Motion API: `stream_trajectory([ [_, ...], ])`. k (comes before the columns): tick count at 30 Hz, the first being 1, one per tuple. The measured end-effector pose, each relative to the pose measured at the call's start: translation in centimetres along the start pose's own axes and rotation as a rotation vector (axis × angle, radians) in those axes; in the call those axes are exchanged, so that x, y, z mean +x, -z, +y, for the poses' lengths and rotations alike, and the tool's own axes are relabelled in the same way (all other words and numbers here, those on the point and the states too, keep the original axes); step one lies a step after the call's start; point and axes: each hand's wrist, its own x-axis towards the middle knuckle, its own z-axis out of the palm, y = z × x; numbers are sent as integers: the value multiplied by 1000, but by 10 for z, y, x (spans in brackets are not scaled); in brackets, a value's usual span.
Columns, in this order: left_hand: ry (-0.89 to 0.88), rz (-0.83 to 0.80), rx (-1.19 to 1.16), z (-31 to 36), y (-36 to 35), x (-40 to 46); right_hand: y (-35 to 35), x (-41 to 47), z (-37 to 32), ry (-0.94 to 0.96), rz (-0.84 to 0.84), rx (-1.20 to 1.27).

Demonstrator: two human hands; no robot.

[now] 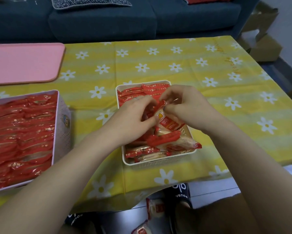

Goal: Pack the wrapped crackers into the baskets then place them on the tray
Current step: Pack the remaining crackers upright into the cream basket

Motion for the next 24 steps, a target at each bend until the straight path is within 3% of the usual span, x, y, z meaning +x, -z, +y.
stream_trajectory([
  [12, -80, 83, 19, -6, -2, 3, 17, -15, 9, 119, -21, 75],
  [16, -134, 151, 72, -3, -1, 7, 20, -20, 12, 190, 125, -185],
  [19, -168, 164, 103, -2, 0, 10, 25, -26, 6, 200, 214, -109],
  [24, -195, 199, 99, -3, 3, 14, 24, -35, 13, 147, -93, -203],
])
